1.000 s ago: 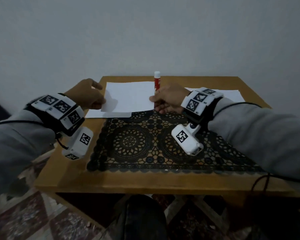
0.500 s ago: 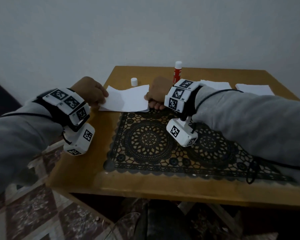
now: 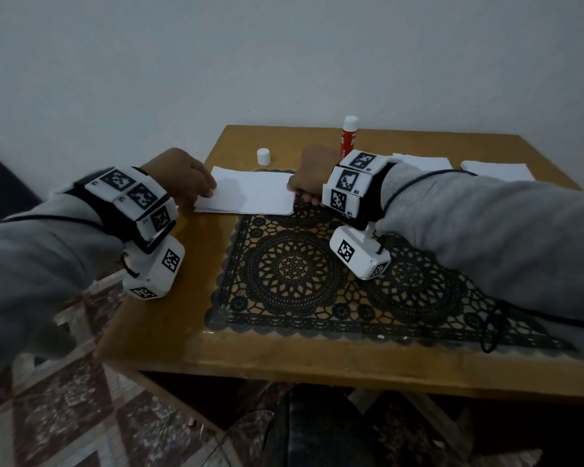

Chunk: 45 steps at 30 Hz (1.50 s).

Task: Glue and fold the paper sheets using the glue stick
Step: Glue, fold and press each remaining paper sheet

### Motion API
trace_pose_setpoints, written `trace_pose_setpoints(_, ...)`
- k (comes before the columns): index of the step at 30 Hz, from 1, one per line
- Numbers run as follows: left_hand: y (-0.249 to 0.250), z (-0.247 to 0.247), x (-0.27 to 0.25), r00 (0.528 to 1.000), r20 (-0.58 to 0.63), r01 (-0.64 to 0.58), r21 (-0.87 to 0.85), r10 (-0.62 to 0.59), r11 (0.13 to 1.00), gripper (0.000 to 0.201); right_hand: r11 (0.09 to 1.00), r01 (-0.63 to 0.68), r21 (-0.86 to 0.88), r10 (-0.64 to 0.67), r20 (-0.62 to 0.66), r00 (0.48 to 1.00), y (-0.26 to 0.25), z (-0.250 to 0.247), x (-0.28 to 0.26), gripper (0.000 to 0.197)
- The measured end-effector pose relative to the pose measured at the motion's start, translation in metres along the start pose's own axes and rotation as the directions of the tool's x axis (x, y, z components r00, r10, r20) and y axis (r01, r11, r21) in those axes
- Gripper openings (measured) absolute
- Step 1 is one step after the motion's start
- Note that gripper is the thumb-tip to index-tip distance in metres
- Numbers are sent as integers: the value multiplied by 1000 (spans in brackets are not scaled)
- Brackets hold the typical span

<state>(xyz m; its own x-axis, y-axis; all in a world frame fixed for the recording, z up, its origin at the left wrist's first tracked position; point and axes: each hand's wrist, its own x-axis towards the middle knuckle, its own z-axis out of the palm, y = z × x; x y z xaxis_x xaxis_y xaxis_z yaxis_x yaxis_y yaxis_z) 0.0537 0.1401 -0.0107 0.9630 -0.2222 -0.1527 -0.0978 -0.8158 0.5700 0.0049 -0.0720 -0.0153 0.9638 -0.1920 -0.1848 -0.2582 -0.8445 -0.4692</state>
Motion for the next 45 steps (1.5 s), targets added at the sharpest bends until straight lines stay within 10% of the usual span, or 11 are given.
trace_pose_setpoints(11, 42, 9, -31, 978, -73, -141, 467, 197, 873, 24, 942, 187, -277, -256, -240, 937, 73, -44, -76, 32)
trace_pose_setpoints(18, 126, 49, -63, 827, 35, -518, 439, 562, 735, 23, 969, 27, -247, -124, -384, 915, 162, -83, -106, 31)
trace_pose_setpoints(25, 200, 123, -57, 697, 242, -711, 360, 676, 604, 32, 980, -38, -197, -52, -429, 902, 215, -97, -104, 35)
trace_pose_setpoints(31, 228, 166, -28, 694, 329, -699, 520, 641, 490, 48, 998, -9, -60, -18, -446, 895, 222, -98, -101, 40)
trace_pose_setpoints(45, 228, 179, -20, 700, 298, -707, 418, 649, 570, 29, 994, -30, -106, -12, -373, 928, 225, -97, -102, 25)
